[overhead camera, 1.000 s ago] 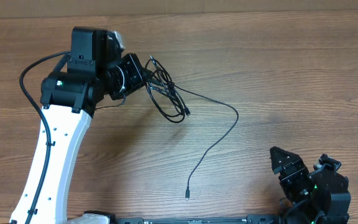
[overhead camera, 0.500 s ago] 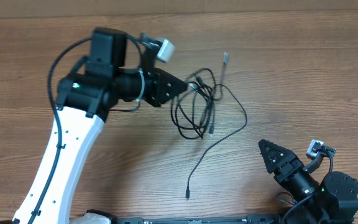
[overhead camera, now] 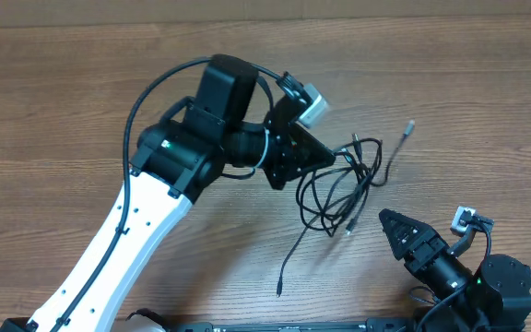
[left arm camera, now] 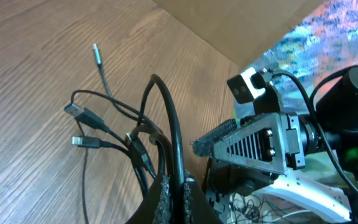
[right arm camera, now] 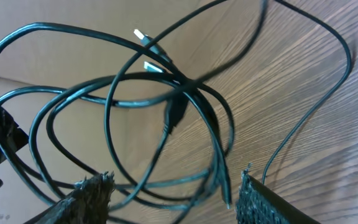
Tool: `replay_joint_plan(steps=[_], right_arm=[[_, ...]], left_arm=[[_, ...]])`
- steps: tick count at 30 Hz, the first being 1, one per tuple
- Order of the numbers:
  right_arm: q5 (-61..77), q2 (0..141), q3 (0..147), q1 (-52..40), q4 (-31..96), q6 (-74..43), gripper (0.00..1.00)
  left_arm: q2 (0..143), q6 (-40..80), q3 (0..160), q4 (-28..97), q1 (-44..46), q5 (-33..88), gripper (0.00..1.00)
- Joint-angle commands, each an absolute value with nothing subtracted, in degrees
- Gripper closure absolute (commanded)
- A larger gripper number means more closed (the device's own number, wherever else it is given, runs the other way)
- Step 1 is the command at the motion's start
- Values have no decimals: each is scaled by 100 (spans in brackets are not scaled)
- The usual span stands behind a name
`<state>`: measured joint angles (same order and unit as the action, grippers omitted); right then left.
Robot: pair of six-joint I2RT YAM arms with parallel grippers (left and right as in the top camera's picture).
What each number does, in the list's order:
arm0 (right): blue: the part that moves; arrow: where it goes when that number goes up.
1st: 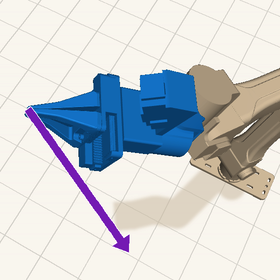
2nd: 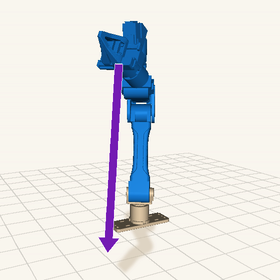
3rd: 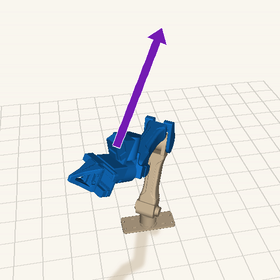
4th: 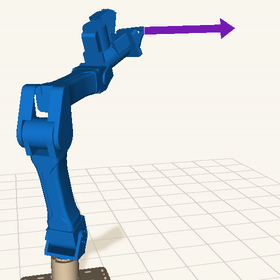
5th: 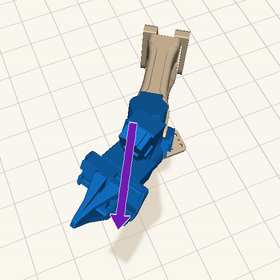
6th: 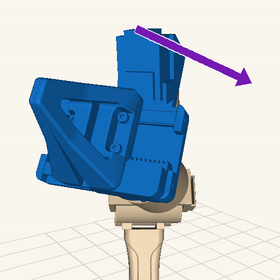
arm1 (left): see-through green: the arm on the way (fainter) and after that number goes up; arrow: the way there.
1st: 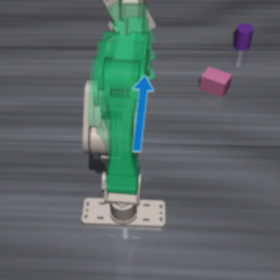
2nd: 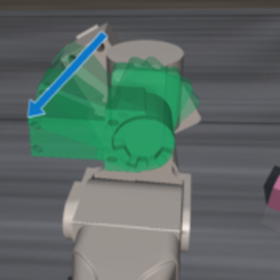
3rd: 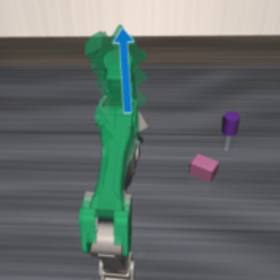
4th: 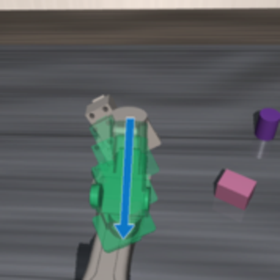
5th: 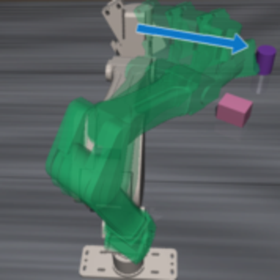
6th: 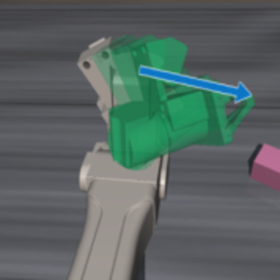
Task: Untangle cables
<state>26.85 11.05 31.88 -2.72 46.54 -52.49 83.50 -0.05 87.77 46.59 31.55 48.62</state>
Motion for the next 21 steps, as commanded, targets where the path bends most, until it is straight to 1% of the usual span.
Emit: replay_joint_plan(steps=[1,5,10,16,21], right_arm=[[2862,1111,3291,-290,4510,-5223,34],[2908,1111,3291,-290,4504,-5221,34],[2969,1111,3291,-290,4506,-5218,35],[2943,1111,3291,-290,4506,-5199,35],[2851,1111,3284,-290,4512,-5196,35]], left_arm=[[8364,-102,8941,4541,3424,4589,96],[8591,148,8941,4298,3673,4571,96],[8954,670,8941,4080,3726,4574,96],[9181,794,8941,3820,3732,5238,96],[9179,878,8941,3673,3734,5430,96]])
